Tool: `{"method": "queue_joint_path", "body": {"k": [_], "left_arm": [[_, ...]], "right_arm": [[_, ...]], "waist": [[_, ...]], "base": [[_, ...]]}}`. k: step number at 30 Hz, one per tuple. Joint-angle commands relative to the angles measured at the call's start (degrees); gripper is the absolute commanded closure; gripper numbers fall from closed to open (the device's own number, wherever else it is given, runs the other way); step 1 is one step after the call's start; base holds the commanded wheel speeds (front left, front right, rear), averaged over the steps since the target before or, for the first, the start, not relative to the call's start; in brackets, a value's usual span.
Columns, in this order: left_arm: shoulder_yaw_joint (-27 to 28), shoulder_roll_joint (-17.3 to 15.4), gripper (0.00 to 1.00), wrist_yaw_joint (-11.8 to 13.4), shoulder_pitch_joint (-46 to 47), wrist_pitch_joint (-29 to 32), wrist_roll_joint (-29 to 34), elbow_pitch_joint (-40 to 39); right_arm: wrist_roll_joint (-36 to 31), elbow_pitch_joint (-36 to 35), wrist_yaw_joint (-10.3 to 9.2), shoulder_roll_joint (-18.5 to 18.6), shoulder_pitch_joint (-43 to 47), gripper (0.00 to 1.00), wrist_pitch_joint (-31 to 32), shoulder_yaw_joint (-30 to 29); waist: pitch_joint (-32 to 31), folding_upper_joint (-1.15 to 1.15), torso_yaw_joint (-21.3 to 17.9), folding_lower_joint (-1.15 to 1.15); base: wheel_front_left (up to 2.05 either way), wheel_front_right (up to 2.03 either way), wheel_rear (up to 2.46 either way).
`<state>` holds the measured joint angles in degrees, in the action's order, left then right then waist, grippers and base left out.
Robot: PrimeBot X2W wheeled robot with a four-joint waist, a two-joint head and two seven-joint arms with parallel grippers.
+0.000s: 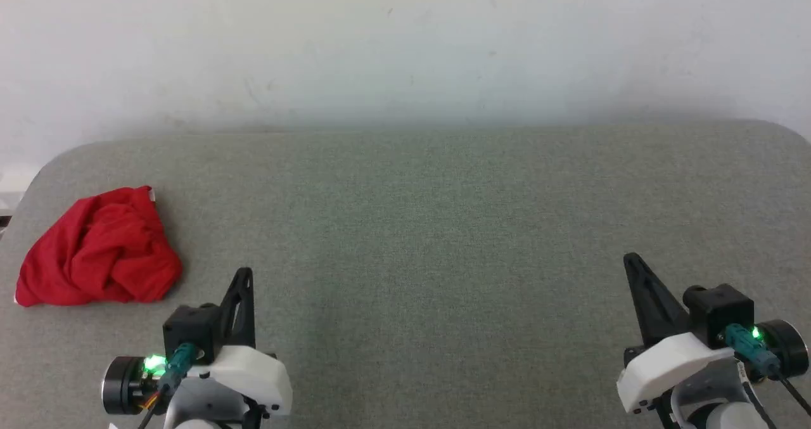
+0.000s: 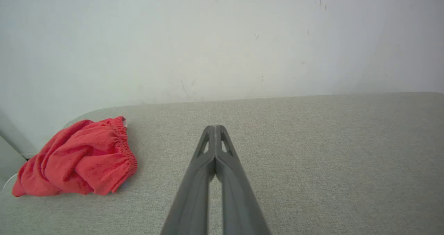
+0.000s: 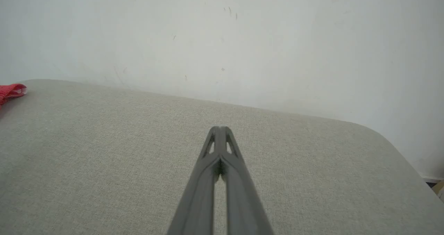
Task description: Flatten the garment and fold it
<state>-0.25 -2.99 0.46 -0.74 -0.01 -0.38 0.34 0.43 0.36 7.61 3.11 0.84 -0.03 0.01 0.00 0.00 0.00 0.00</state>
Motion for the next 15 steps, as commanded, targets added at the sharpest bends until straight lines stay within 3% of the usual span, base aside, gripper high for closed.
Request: {"method": "queue_joint_path", "body": {"k": [1,15], "left_arm": [[0.2,0.1,1.0,-0.5,0.7,0.0,0.4,-0.3],[0.2,0.1,1.0,-0.5,0.7,0.0,0.4,-0.3]], "right_arm": [[-0.4,-0.4,-0.12,-0.2,-0.8,1.0,0.0,0.0],[-0.4,-0.4,-0.12,-0.2,-0.8,1.0,0.0,0.0]], "waist": [[0.0,0.0,0.0,0.0],[0.0,0.0,0.0,0.0]], "base": [[0.0,0.0,0.0],[0.0,0.0,0.0]]}}
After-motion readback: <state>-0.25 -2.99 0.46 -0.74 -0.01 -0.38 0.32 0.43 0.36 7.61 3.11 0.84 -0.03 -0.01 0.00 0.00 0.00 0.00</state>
